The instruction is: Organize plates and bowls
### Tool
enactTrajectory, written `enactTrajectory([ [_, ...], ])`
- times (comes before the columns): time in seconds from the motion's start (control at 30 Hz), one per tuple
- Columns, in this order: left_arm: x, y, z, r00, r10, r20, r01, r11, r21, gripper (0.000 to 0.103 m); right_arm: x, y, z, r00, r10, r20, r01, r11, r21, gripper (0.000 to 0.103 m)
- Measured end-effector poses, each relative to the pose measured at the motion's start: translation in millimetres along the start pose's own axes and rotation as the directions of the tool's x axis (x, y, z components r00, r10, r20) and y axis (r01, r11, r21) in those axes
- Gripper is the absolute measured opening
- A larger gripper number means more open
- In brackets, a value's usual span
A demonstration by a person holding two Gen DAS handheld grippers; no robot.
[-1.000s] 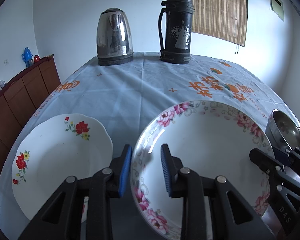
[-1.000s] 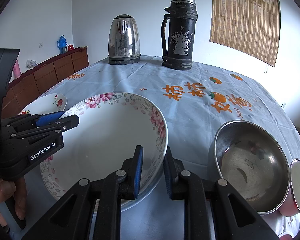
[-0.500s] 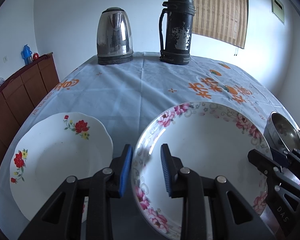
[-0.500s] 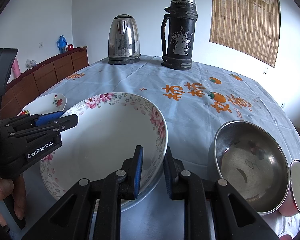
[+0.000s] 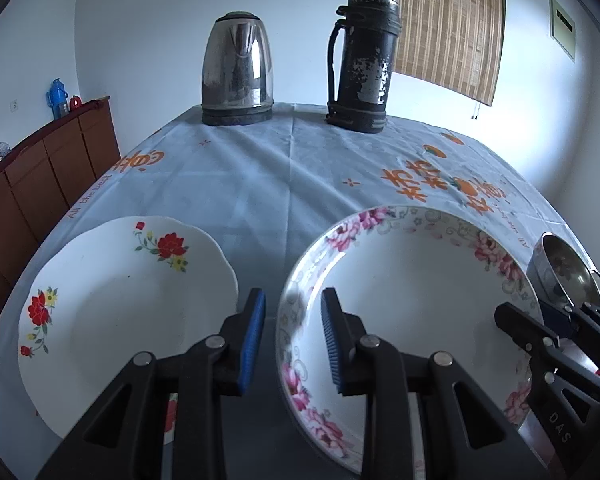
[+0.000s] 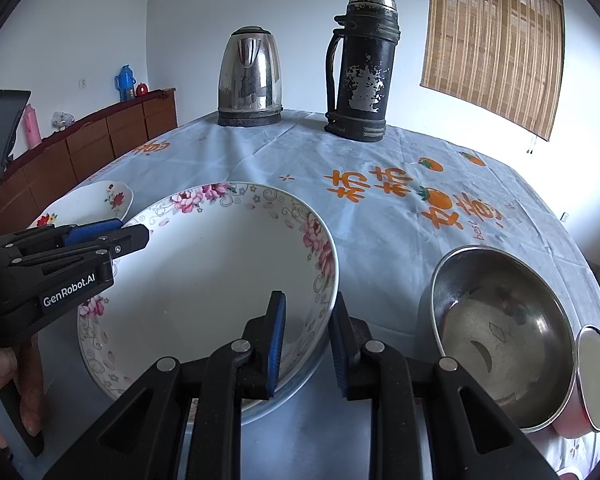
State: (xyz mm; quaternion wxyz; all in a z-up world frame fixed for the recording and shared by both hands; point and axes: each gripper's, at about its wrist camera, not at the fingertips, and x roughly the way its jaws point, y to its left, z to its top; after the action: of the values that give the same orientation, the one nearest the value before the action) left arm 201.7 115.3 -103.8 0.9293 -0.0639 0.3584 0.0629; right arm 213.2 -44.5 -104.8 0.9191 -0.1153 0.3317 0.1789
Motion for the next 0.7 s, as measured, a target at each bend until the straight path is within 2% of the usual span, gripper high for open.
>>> enactTrajectory([
  [0.07,0,0,0,1.0,0.0,0.0,0.0,1.0,0.0,0.027,0,1,0,1.0,-0.004,-0.001,0.004,1.0,-0.006,0.025],
  [0.23,-1,3,-1,1.0,0.0,-0.004,-0.001,1.0,-0.01,0.027,1,5,1,1.0,-0.005,-0.006,0.005,0.999,-0.033,0.036],
  [0.4,-1,4,-1,1.0,0.003,-0.006,-0.003,1.0,-0.011,0.027,1,6,1,1.0,-0.003,-0.006,0.003,1.0,-0.031,0.038],
  [0.53,-3,6,-1,1.0,0.006,0.007,-0.006,1.0,-0.013,0.033,4,8,1,0.999,0.038,-0.022,-0.039,0.998,-0.039,0.057],
  [0.7,-3,6,-1,1.0,0.007,0.008,-0.007,1.0,-0.01,0.033,1,10,0,0.999,0.037,-0.001,-0.037,0.998,-0.049,0.061],
])
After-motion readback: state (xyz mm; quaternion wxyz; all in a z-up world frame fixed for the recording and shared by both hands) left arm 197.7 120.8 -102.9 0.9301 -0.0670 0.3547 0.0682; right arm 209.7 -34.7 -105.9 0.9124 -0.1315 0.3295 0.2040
